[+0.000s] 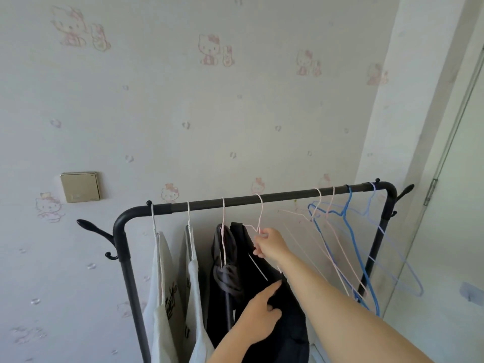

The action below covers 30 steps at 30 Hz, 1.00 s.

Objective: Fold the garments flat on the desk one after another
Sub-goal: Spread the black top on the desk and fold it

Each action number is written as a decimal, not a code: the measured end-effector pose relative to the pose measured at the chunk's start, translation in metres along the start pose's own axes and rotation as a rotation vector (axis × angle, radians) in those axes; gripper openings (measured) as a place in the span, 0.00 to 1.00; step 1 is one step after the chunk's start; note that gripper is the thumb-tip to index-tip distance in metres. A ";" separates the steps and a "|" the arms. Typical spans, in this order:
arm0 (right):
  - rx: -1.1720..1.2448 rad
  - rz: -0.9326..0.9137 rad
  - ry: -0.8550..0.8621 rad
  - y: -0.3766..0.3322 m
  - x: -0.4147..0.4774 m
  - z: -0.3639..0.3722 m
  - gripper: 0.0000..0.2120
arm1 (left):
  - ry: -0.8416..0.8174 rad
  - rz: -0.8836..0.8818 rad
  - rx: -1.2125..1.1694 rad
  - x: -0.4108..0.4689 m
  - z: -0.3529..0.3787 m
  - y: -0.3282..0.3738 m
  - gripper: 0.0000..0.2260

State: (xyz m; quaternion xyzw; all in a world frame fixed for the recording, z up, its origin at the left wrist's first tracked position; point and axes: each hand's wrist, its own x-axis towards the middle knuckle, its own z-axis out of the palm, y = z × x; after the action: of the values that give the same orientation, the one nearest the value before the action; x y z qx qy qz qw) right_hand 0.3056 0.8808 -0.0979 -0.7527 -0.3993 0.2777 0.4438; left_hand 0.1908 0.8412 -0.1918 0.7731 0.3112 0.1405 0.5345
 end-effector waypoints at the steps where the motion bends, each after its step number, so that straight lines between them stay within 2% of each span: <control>1: 0.049 0.029 0.012 -0.001 0.004 -0.002 0.06 | 0.010 0.005 0.010 0.001 0.000 0.000 0.27; 6: 0.117 0.028 0.052 -0.002 0.019 -0.016 0.10 | 0.162 -0.013 0.064 0.012 -0.016 -0.006 0.17; 10: 0.077 -0.059 0.080 -0.008 0.022 -0.038 0.14 | 0.262 -0.053 0.061 0.027 -0.023 -0.006 0.16; 13: 0.020 -0.126 0.089 -0.011 0.015 -0.061 0.14 | 0.323 -0.053 0.058 0.038 -0.027 0.000 0.18; 17: 0.008 -0.185 0.062 0.002 -0.006 -0.089 0.09 | 0.440 -0.032 0.036 0.045 -0.033 0.007 0.22; 21: -0.009 -0.154 0.053 0.039 -0.034 -0.105 0.11 | 0.552 -0.029 0.072 0.048 -0.018 0.008 0.23; 25: 0.021 -0.105 0.102 0.076 -0.055 -0.111 0.08 | 0.679 -0.049 0.067 0.054 0.016 0.017 0.33; 28: 0.028 -0.080 0.104 0.100 -0.064 -0.114 0.12 | 0.722 -0.032 0.219 0.062 0.039 0.016 0.36; 30: 0.009 -0.095 0.145 0.113 -0.067 -0.116 0.20 | 0.724 -0.032 0.303 0.064 0.046 0.014 0.35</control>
State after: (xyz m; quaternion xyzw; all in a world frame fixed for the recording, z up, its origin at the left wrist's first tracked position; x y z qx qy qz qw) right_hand 0.4001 0.7397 -0.1419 -0.7490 -0.4001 0.2031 0.4876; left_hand 0.2703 0.8444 -0.2045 0.7388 0.5088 0.3484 0.2719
